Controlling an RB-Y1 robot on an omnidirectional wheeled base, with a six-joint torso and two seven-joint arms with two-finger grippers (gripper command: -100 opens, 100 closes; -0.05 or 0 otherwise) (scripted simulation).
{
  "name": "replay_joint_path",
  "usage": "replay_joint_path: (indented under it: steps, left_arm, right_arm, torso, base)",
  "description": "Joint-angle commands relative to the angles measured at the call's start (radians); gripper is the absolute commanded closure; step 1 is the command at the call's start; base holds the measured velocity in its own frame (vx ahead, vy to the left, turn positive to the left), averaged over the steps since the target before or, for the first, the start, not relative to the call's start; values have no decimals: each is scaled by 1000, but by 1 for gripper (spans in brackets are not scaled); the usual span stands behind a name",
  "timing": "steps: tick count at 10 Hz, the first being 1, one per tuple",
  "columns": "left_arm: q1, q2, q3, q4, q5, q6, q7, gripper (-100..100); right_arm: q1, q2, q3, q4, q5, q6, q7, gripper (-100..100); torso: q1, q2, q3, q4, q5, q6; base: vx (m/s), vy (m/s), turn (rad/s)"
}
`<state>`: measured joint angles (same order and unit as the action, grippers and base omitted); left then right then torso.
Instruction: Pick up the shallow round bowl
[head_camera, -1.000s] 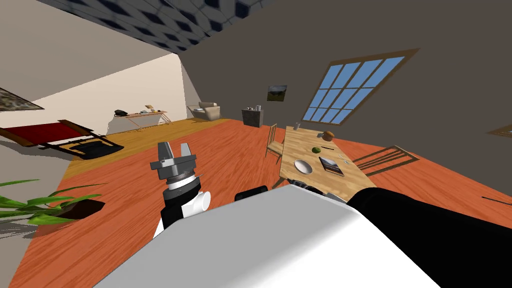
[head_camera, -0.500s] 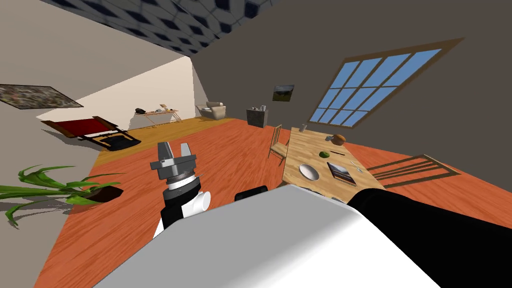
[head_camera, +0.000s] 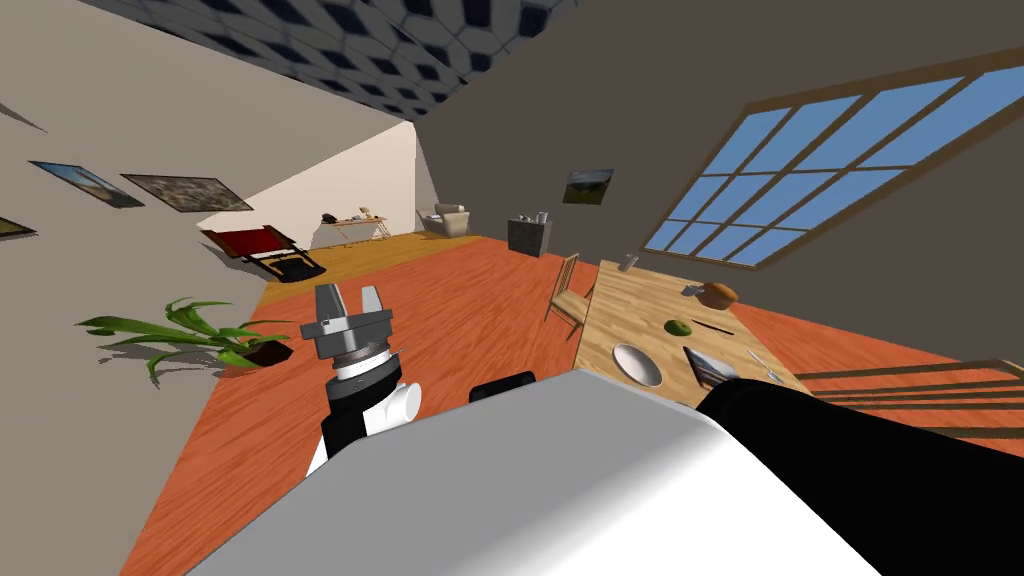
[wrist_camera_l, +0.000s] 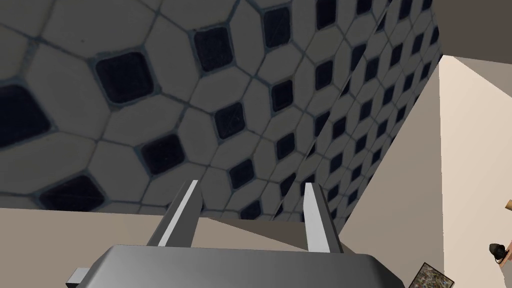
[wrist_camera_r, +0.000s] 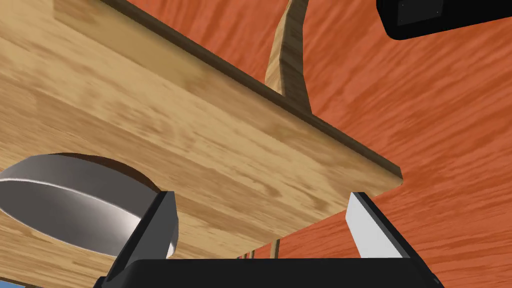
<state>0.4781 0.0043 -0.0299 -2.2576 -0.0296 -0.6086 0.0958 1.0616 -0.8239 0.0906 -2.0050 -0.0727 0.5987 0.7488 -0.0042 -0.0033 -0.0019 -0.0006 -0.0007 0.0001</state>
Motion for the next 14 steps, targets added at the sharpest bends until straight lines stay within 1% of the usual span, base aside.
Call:
replay_joint_path:
  steps: [1, 2, 5, 7, 8, 9, 10, 11, 12, 13, 14]
  left_arm:
    - [0, 0, 0, 0, 0, 0, 0, 0]
    - [0, 0, 0, 0, 0, 0, 0, 0]
    - [0, 0, 0, 0, 0, 0, 0, 0]
    - [0, 0, 0, 0, 0, 0, 0, 0]
    - [0, 0, 0, 0, 0, 0, 0, 0]
    - [0, 0, 0, 0, 0, 0, 0, 0]
    - [0, 0, 0, 0, 0, 0, 0, 0]
    - [0, 0, 0, 0, 0, 0, 0, 0]
    - [0, 0, 0, 0, 0, 0, 0, 0]
    - [0, 0, 0, 0, 0, 0, 0, 0]
    - [0, 0, 0, 0, 0, 0, 0, 0]
  right_arm:
    - [34, -28, -2, 25, -8, 50, 43, -100]
    - [34, -28, -2, 25, -8, 58, 43, -100]
    - [64, -64, 12, 55, -24, 144, 103, -100]
    - [74, -77, 27, 71, -35, 182, 133, -100]
    - [74, -81, 46, 83, -48, 205, 153, -100]
    - [64, -74, 67, 92, -60, 212, 166, -100]
    - [56, -67, 78, 95, -66, 211, 169, -100]
    - [64, -70, 69, 92, -59, 208, 164, -100]
    - [64, -70, 70, 92, -60, 208, 165, 0]
    - [45, -57, 81, 124, -53, 195, 162, -100]
    - [33, -48, 89, 146, -48, 187, 160, -100]
  torso:
    - [0, 0, 0, 0, 0, 0]
    - [-1, -1, -1, 0, 0, 1]
    - [0, -1, 0, 0, 0, 0]
    - [-1, 0, 0, 0, 0, 1]
    - [-1, 0, 0, 0, 0, 1]
    - [-2, -1, 0, 0, -1, 1]
    - [-4, -2, -1, 0, -1, 1]
    - [-7, -3, -2, 0, -2, 1]
    - [-1, -1, -1, 0, -1, 2]
    - [3, 1, 1, 0, 0, 2]
    - [5, 2, 1, 1, 1, 2]
  base:
    - [81, -70, 313]
    - [68, -65, 64]
    - [54, -73, 247]
    - [47, -78, 230]
    - [57, -102, 270]
    - [68, -148, 295]
    - [87, -186, 132]
    - [41, -87, 25]
    - [7, -17, 3]
    - [-6, -13, 57]
    - [-16, -16, 64]
